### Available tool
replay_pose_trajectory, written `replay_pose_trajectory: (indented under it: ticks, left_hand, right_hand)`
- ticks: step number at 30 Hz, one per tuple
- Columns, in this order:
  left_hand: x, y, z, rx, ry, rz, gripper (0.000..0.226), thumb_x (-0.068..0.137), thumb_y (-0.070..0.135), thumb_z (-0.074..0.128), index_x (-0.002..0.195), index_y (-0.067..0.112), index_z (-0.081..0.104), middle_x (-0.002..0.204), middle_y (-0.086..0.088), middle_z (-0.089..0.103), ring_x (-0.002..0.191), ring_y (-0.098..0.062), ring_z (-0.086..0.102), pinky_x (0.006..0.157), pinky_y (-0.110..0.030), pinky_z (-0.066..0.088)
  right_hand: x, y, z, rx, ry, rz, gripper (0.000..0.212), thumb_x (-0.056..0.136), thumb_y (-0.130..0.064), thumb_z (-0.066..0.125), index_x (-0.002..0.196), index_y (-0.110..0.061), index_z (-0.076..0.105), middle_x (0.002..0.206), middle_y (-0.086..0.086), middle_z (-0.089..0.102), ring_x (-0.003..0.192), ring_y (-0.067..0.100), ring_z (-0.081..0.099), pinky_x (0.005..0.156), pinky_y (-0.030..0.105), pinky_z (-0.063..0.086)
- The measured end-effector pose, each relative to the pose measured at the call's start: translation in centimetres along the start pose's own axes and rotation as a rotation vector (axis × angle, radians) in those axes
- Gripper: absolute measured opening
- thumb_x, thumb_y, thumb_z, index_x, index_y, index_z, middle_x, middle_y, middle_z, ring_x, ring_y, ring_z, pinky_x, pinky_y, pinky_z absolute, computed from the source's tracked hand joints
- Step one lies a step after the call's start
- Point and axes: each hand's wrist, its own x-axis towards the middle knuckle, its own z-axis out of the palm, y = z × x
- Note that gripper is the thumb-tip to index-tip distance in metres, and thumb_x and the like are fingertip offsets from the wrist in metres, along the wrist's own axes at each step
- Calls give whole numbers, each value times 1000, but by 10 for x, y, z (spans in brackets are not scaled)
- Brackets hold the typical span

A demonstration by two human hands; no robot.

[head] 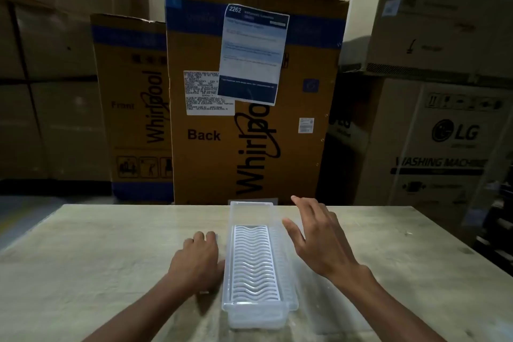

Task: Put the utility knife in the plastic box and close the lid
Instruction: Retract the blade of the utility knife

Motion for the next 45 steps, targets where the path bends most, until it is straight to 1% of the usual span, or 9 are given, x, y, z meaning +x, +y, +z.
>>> replay_pose_trajectory:
  ticks: [5, 9, 13, 21, 27, 30, 34, 39, 45]
  left_hand:
    - [7, 3, 3, -16, 49, -42, 64, 87, 49, 63, 137, 19, 38, 134, -8, 56, 114, -25, 60, 86, -35, 53]
    - [18, 3, 8, -160, 63, -173, 33, 84, 37, 69, 105, 19, 50, 92, 0, 59, 84, -18, 62, 74, -33, 59]
    - [25, -3, 7, -224, 21, -207, 23, 85, 31, 69, 84, 22, 49, 83, 2, 58, 75, -14, 60, 62, -26, 55]
    - [24, -14, 5, -277, 68, -168, 12, 90, 23, 63, 100, 18, 60, 96, -2, 65, 83, -16, 62, 75, -33, 59]
    - [14, -15, -42, -754, 480, -174, 17, 90, 20, 68, 103, 11, 64, 88, -2, 65, 75, -14, 61, 59, -27, 47]
    - [2, 5, -75, -1149, 374, -83, 20, 90, 20, 67, 107, 10, 64, 95, -7, 67, 86, -19, 66, 65, -27, 50]
    - [-23, 42, -96, -1391, 222, 62, 15, 89, 22, 68, 102, 14, 67, 93, -8, 76, 83, -14, 74, 66, -26, 52]
    - [-44, 64, -103, -1493, 174, 165, 14, 87, 17, 70, 100, 12, 68, 86, -8, 80, 84, -12, 77, 62, -22, 56]
    - [-56, 63, -98, -1477, 134, 192, 16, 92, 22, 63, 104, 14, 70, 92, -6, 79, 87, -16, 76, 62, -20, 56]
  right_hand:
    - [-1, 1, 0, 2, -24, -3, 56, 97, -51, 47, 141, -17, 53, 134, 4, 64, 120, 22, 62, 97, 37, 50]
    - [-4, 1, 4, -8, -25, -11, 56, 96, -50, 49, 141, -17, 53, 134, 4, 64, 121, 23, 62, 97, 37, 50]
    - [-4, 0, 6, -17, -12, -21, 56, 96, -50, 51, 139, -16, 54, 133, 5, 66, 120, 24, 64, 96, 39, 52]
    - [-4, -2, 0, 39, -65, 26, 57, 97, -55, 44, 144, -22, 49, 138, -1, 62, 128, 19, 57, 103, 36, 46]
    - [3, -15, -22, 201, 54, 81, 39, 96, -42, 52, 125, -19, 66, 120, 0, 71, 108, 14, 64, 88, 24, 49]
    - [12, -35, -38, 428, 81, 105, 20, 97, -29, 63, 114, -22, 70, 106, -7, 71, 90, 1, 65, 73, 10, 51]
    - [15, -68, -48, 736, -190, 115, 44, 93, -32, 68, 135, -26, 57, 120, -14, 64, 103, -5, 61, 75, 10, 53]
    - [12, -81, -43, 805, -192, 85, 69, 86, -27, 78, 147, -30, 44, 132, -8, 56, 113, 5, 62, 86, 21, 57]
    - [8, -78, -44, 948, -146, 78, 44, 90, -20, 73, 123, -45, 56, 114, -3, 67, 91, 15, 74, 78, 32, 62]
